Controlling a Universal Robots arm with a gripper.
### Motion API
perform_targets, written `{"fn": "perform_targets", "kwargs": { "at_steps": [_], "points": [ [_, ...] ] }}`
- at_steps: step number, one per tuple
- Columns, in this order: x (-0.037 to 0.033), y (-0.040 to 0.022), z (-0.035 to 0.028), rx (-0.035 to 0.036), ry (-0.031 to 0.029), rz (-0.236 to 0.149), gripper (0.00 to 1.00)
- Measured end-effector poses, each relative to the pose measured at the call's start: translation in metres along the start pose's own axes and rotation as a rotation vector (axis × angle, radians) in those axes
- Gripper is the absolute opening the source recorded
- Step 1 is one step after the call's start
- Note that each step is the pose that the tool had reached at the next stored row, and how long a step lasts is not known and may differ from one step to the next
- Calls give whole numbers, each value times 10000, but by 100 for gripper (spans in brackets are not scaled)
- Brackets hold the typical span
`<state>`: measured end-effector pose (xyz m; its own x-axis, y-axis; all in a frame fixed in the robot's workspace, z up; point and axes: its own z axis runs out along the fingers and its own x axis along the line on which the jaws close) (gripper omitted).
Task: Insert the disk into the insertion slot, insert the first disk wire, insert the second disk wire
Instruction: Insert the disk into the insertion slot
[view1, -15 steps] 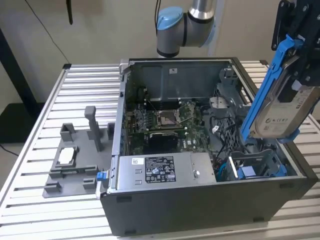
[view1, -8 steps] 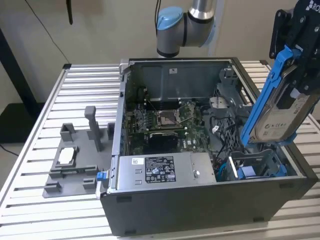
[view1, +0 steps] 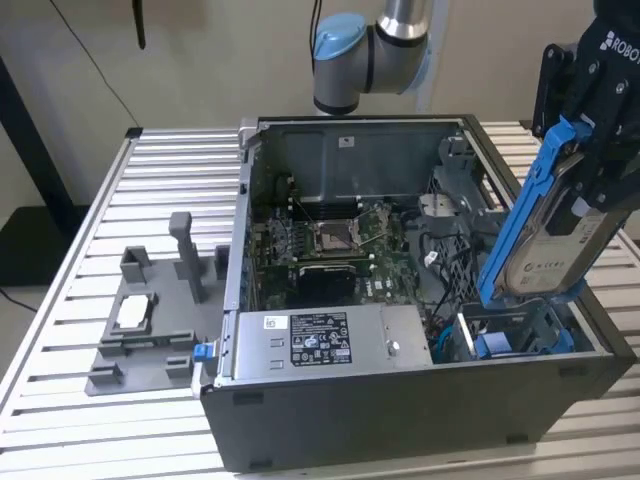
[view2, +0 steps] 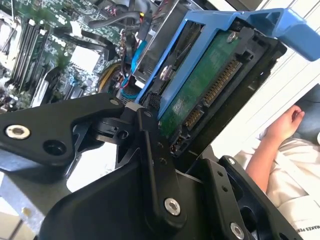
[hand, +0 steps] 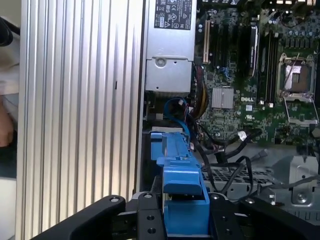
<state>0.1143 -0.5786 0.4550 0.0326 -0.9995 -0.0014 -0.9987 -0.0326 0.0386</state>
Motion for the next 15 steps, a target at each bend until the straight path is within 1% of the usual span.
{"fn": "perform_targets", "kwargs": {
  "at_steps": [15],
  "points": [
    [1, -40, 270, 0, 1, 0, 33]
  ]
}}
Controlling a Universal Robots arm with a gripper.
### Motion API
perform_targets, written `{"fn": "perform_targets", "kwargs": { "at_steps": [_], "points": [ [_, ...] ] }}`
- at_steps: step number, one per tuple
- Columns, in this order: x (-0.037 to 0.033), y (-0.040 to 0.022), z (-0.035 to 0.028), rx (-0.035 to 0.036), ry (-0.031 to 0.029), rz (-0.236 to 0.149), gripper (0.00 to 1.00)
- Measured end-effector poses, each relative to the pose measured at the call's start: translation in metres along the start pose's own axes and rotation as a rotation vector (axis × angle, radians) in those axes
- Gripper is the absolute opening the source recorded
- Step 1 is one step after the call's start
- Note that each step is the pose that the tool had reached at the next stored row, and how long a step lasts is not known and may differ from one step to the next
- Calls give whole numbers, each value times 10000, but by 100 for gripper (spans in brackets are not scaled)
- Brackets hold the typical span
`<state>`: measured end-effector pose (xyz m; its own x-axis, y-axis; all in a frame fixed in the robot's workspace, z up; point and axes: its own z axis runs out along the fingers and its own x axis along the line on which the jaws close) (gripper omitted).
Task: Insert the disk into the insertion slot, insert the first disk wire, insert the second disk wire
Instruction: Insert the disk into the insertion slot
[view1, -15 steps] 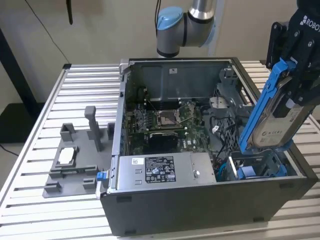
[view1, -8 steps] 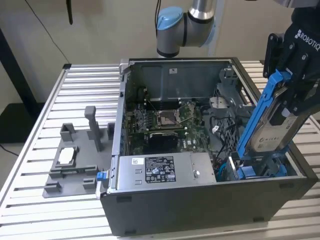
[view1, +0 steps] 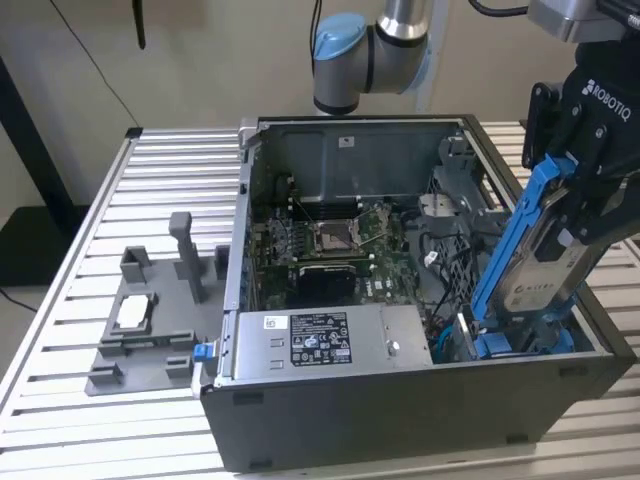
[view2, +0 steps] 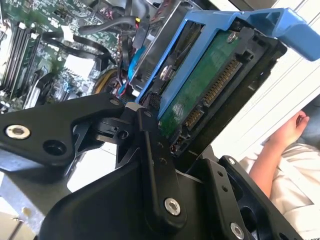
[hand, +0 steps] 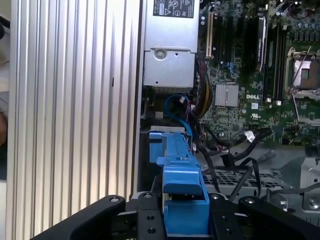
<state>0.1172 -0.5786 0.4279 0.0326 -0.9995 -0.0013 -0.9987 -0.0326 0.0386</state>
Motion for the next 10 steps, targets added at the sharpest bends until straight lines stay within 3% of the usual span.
{"fn": "perform_targets", "kwargs": {
  "at_steps": [6, 10],
  "points": [
    [-23, -13, 106, 0, 0, 0, 33],
    [-50, -19, 138, 0, 0, 0, 33]
  ]
}}
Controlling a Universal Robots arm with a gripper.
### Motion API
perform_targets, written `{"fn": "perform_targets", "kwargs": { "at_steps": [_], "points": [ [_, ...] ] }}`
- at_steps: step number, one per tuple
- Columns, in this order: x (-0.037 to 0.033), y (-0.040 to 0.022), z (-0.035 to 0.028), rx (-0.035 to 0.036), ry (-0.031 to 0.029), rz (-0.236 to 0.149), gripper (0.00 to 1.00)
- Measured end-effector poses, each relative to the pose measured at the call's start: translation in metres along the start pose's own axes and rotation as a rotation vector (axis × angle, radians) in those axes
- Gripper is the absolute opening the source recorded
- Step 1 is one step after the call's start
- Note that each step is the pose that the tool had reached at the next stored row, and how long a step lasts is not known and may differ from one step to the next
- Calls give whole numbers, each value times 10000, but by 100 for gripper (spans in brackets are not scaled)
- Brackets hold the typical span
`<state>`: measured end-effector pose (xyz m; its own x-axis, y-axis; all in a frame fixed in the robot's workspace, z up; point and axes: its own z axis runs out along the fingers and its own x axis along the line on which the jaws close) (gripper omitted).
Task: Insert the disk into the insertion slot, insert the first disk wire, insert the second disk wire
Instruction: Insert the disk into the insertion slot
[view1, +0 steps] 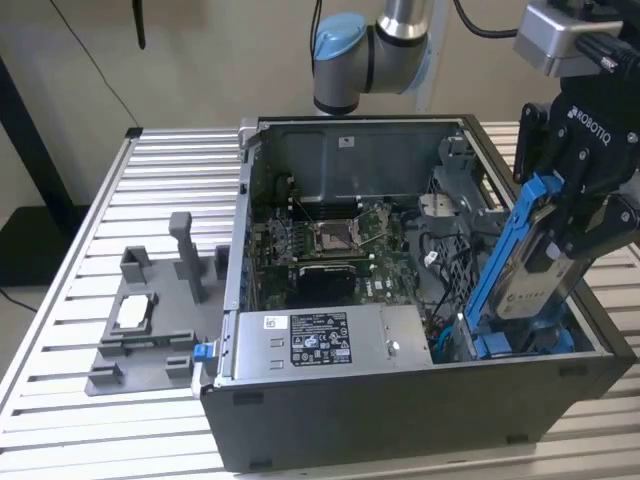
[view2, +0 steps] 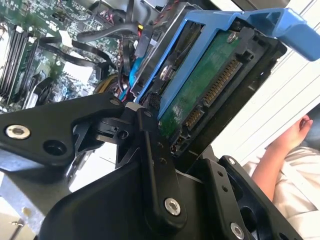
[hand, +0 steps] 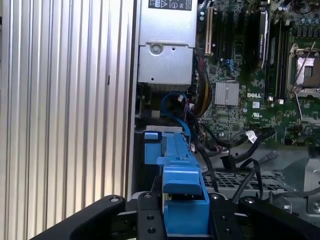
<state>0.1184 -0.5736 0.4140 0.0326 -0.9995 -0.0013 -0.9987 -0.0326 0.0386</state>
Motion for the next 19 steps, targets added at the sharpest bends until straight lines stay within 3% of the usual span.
{"fn": "perform_targets", "kwargs": {
  "at_steps": [6, 19],
  "points": [
    [-4, -20, 65, 1, 0, 0, 33],
    [-3, -40, 298, 0, -1, 0, 33]
  ]
}}
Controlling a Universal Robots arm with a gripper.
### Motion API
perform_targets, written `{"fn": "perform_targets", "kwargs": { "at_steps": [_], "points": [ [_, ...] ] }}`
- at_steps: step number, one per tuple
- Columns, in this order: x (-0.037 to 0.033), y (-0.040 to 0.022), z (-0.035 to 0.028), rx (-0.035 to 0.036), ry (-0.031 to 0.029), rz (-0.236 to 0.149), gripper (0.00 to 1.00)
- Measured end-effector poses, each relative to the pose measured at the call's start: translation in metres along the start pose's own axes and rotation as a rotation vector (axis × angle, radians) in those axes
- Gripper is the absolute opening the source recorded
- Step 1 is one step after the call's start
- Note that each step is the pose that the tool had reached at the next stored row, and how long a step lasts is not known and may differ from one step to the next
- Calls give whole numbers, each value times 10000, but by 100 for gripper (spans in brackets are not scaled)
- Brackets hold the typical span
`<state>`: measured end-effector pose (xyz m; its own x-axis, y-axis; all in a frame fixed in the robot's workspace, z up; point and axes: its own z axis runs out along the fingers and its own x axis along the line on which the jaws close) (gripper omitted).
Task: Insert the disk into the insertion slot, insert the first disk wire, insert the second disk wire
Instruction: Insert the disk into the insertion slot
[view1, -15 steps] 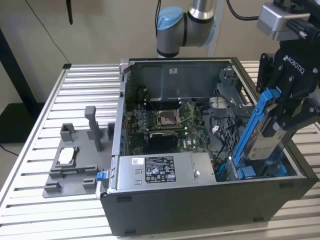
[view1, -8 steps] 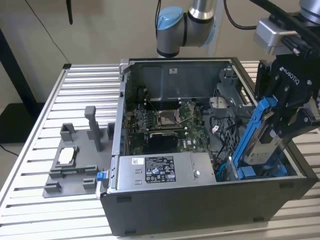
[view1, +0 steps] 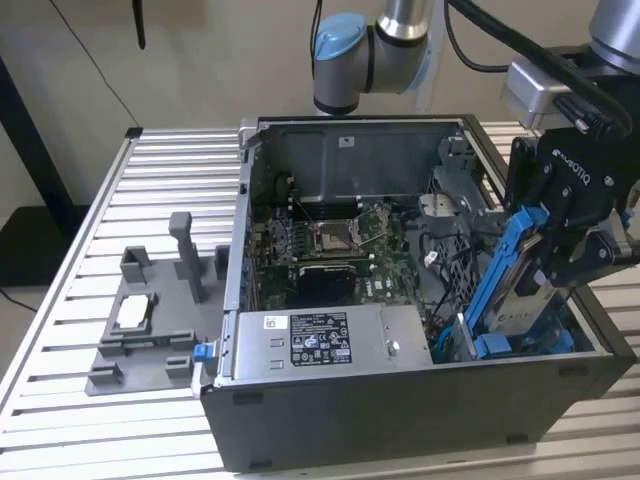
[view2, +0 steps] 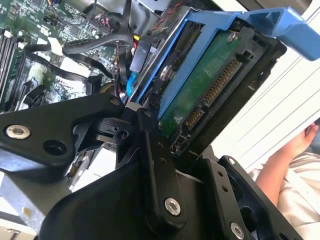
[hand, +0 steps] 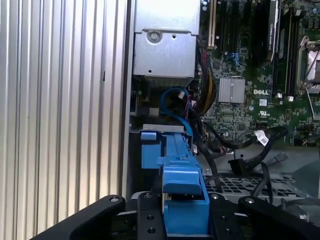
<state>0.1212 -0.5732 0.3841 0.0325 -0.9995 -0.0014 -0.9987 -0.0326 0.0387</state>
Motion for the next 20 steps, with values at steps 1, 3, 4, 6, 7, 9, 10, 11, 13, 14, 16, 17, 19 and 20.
{"fn": "perform_targets", "kwargs": {
  "at_steps": [1, 3, 4, 6, 7, 9, 10, 11, 13, 14, 16, 17, 19, 20],
  "points": [
    [0, 0, 6, 0, 2, 0, 33],
    [0, 0, 6, 0, 3, 0, 33],
    [0, 0, 7, 0, 3, 0, 33],
    [0, -1, 9, 0, 0, -1, 33],
    [0, -1, 10, 0, 1, 0, 33],
    [0, -1, 11, 1, 0, 0, 33],
    [0, -1, 11, 2, 1, -1, 33],
    [0, -1, 12, 1, 1, -1, 34],
    [0, -1, 13, 1, 0, -1, 41],
    [0, -1, 14, 0, -1, 0, 41],
    [0, -1, 15, 0, 0, 0, 41],
    [0, -1, 16, 0, 0, -1, 41],
    [0, -1, 17, 0, 0, 0, 41],
    [0, -1, 19, 0, -1, -1, 41]
  ]
}}
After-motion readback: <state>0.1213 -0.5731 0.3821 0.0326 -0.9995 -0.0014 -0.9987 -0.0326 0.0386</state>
